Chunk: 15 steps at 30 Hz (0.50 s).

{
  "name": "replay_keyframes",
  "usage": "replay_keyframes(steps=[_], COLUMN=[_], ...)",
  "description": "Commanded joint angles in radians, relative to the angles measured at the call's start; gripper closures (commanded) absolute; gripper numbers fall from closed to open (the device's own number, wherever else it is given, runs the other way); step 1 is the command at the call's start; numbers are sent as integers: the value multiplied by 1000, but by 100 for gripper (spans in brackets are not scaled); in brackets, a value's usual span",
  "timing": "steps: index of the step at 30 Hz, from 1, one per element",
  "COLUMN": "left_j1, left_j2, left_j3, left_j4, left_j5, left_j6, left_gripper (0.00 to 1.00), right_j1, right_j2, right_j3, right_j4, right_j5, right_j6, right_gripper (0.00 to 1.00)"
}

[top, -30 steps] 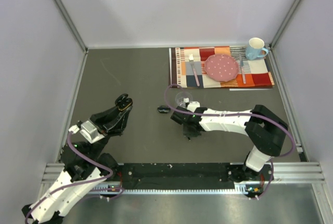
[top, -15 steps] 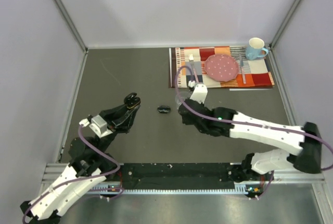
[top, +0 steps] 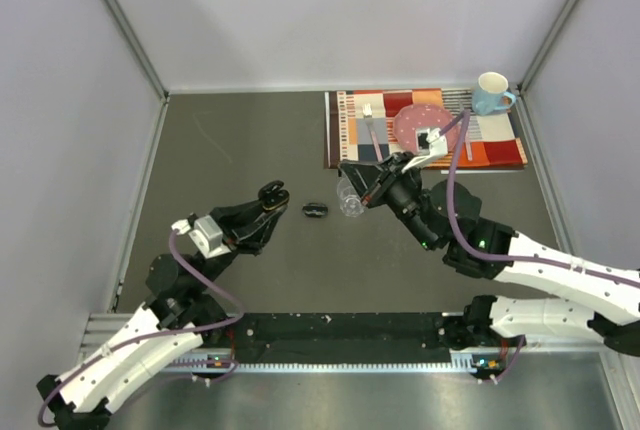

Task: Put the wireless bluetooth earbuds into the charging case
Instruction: Pick up the earbud from the center of the board.

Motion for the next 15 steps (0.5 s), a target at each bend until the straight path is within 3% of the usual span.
replay_keyframes(steps=[1, 7, 15], left_j1=[3, 1, 3], left_j2=[57, 120, 128], left_j3=[-8, -9, -20], left_j4=[128, 182, 206], left_j5=[40, 54, 32], left_j6=[-48, -63, -66], left_gripper=[100, 100, 100], right_j1=[13, 59, 98], right_j2=[25, 65, 108], right_j3=[16, 21, 24], right_j4=[232, 344, 372], right_j5=[-106, -98, -46], right_j6=[-61, -139, -218], right_gripper=[100, 100, 100])
